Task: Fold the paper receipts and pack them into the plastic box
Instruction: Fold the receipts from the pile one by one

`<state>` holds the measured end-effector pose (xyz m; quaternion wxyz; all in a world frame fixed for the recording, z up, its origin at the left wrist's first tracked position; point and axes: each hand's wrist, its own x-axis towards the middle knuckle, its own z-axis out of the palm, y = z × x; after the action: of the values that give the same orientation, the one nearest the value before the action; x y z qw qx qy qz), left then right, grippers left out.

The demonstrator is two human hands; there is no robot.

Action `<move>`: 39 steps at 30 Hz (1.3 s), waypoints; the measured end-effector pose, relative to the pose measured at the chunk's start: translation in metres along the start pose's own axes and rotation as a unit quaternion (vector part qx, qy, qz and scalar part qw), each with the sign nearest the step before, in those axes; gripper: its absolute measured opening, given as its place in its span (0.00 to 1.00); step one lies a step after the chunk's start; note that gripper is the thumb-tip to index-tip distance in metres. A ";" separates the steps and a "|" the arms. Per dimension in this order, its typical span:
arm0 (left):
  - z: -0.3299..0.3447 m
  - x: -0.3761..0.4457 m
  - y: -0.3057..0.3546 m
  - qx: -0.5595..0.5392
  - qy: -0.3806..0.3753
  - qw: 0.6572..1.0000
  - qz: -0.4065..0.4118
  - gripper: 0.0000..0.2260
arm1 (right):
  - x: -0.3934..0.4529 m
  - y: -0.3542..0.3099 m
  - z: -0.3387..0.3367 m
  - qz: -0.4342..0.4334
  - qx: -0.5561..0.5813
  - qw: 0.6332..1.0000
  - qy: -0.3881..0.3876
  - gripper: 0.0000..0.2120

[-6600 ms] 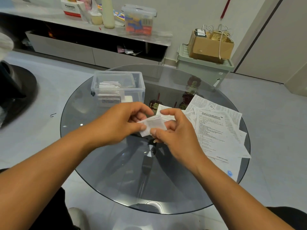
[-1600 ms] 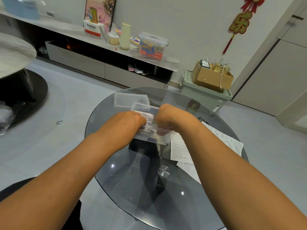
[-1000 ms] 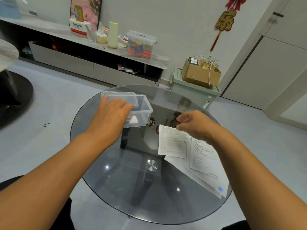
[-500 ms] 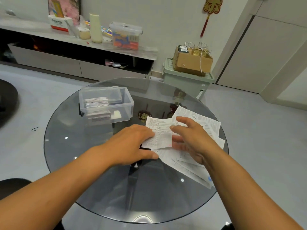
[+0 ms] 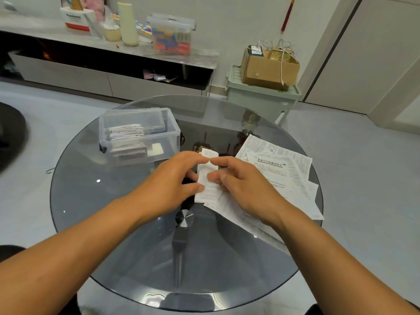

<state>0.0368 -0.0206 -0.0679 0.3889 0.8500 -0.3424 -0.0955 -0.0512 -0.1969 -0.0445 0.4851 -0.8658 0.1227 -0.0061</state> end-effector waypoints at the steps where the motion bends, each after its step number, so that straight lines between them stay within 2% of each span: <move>1: 0.001 0.000 -0.001 -0.028 0.012 0.999 -0.027 0.23 | 0.001 0.001 0.000 0.008 0.030 0.999 0.008 0.18; 3: 0.003 0.002 0.001 -0.084 0.027 0.993 -0.074 0.21 | 0.003 0.001 0.001 0.023 0.044 0.998 0.025 0.21; 6: -0.004 0.004 0.003 -0.212 0.041 0.969 -0.116 0.22 | 0.006 0.006 0.001 0.017 -0.004 0.999 0.043 0.25; 9: -0.012 0.005 0.003 -0.350 0.026 0.924 -0.152 0.23 | 0.003 0.008 -0.003 0.020 -0.053 0.998 0.030 0.26; 11: -0.013 0.004 0.003 -0.411 -0.004 0.894 -0.181 0.25 | -0.001 0.008 -0.001 0.001 -0.040 0.999 0.027 0.23; 12: -0.012 0.003 0.003 -0.413 -0.017 0.890 -0.191 0.26 | -0.003 0.008 0.001 -0.012 -0.023 0.999 0.029 0.19; 15: -0.012 0.000 0.008 -0.370 -0.036 0.908 -0.196 0.27 | -0.004 0.012 0.008 -0.033 0.012 0.998 0.059 0.07; 19: -0.014 0.000 0.012 -0.332 -0.013 0.918 -0.215 0.23 | -0.007 0.012 0.008 -0.035 0.032 0.996 0.071 0.08; 21: -0.017 0.001 0.011 -0.346 -0.012 0.908 -0.237 0.19 | -0.010 0.009 0.008 -0.047 0.067 0.995 0.051 0.07; 24: -0.024 0.000 0.010 -0.381 -0.061 0.888 -0.249 0.15 | -0.013 0.008 0.010 -0.060 0.115 0.991 0.025 0.06; 29: -0.027 -0.002 0.010 -0.479 -0.112 0.835 -0.246 0.17 | -0.014 0.008 0.011 -0.067 0.136 0.988 0.006 0.07; 35: -0.027 -0.003 0.015 -0.491 -0.081 0.824 -0.272 0.13 | -0.009 0.013 0.014 -0.066 0.083 0.994 0.025 0.08; 37: -0.026 -0.004 0.017 -0.490 -0.086 0.821 -0.279 0.12 | -0.009 0.013 0.015 -0.072 0.078 0.994 0.033 0.06; 39: -0.026 -0.004 0.018 -0.484 -0.090 0.825 -0.276 0.12 | -0.009 0.011 0.015 -0.068 0.123 0.989 0.047 0.02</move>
<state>0.0353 -0.0111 -0.0375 0.6754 0.5993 -0.0364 -0.4281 -0.0603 -0.1875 -0.0605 0.5803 -0.8045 0.0842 -0.0950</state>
